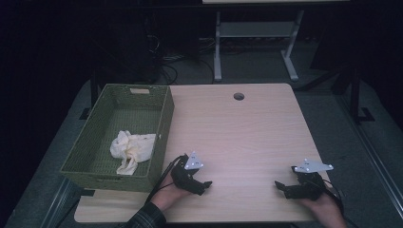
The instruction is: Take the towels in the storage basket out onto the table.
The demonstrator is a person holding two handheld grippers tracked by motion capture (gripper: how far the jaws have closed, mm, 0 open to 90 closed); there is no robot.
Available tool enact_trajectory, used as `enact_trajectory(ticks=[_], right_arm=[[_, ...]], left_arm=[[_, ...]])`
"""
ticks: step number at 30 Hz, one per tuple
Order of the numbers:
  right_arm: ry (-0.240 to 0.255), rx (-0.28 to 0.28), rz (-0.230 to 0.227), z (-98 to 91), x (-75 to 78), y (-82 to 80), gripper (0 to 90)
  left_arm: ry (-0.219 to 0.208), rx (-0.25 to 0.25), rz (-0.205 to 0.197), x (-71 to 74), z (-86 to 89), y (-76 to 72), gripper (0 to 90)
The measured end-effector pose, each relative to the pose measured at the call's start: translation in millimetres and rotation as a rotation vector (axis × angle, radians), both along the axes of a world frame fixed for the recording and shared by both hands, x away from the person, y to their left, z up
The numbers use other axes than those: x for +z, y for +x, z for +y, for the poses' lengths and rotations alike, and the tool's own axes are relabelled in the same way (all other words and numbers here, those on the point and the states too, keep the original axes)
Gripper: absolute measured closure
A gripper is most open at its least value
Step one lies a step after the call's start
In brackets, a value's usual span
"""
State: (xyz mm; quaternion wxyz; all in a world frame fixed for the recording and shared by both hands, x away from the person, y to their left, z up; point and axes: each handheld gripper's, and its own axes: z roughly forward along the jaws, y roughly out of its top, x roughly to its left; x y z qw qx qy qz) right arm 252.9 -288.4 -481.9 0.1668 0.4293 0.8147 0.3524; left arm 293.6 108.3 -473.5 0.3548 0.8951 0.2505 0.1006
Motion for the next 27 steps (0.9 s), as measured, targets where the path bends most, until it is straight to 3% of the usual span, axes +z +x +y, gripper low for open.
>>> enact_trajectory(ticks=[17, 27], right_arm=[[-0.002, 0.011, 0.0, 0.4, -0.4, 0.6, 8.5], [-0.003, 0.01, 0.004, 0.7, -0.3, 0.4, 7.9]], left_arm=[[-0.087, 0.025, 0.035, 11.4, 7.5, 8.0, 12.9], [-0.082, 0.026, 0.024, 19.5, 9.8, 11.6, 13.1]])
